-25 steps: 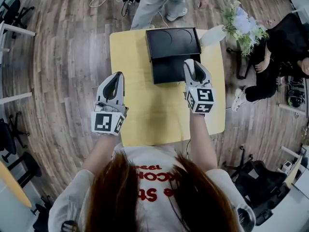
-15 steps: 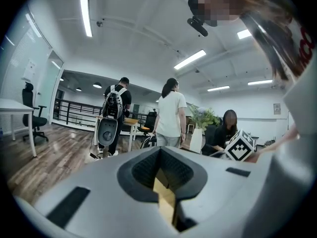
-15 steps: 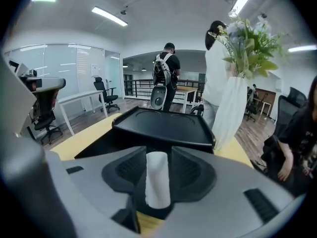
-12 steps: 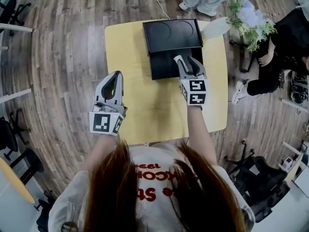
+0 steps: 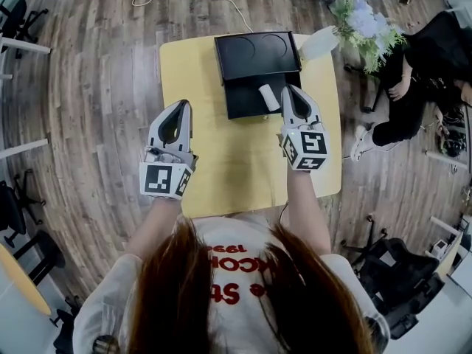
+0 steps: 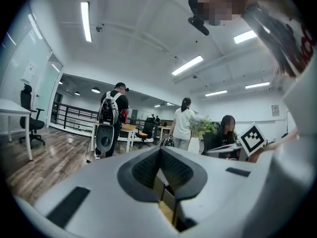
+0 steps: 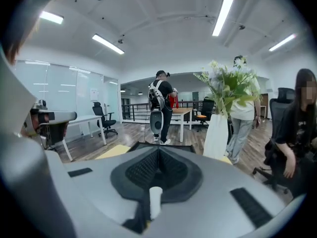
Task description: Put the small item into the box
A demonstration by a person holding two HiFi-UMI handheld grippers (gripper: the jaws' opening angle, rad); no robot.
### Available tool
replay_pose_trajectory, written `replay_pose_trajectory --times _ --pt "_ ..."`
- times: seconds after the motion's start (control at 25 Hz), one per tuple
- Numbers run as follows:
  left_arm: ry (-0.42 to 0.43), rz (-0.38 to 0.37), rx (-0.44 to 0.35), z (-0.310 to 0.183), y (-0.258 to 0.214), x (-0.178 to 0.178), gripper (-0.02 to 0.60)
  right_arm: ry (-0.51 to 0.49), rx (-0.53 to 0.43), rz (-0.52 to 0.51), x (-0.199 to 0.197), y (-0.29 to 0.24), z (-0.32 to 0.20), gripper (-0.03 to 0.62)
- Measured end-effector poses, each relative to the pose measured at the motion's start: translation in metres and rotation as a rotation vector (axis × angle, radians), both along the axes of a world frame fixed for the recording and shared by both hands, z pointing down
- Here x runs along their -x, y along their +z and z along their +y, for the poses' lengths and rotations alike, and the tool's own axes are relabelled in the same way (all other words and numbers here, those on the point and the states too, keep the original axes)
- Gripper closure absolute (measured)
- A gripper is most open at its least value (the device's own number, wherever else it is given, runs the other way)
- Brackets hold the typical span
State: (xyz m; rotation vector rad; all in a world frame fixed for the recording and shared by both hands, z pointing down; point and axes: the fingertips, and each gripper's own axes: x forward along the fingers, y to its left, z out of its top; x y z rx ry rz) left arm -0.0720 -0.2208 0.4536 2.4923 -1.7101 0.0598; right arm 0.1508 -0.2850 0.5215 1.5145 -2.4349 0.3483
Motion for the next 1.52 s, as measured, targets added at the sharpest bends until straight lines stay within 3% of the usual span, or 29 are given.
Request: replay_pose_trajectory --times 0.6,0.96,1.52 --pt "-0.010 -0.006 -0.091 0.031 -0.057 0.005 0.574 0.027 -0.166 -0.111 -0.014 -0.116 0.057 0.589" --pt "-0.016 -0.006 -0.115 0.058 -0.070 0.009 0.574 0.057 -0.170 -0.121 -0.025 -0.119 0.100 0.589" --pt "-0.003 -0.006 -0.118 0.071 -0.070 0.004 0.574 0.076 -0.192 -0.103 -0.029 -0.124 0.114 0.589"
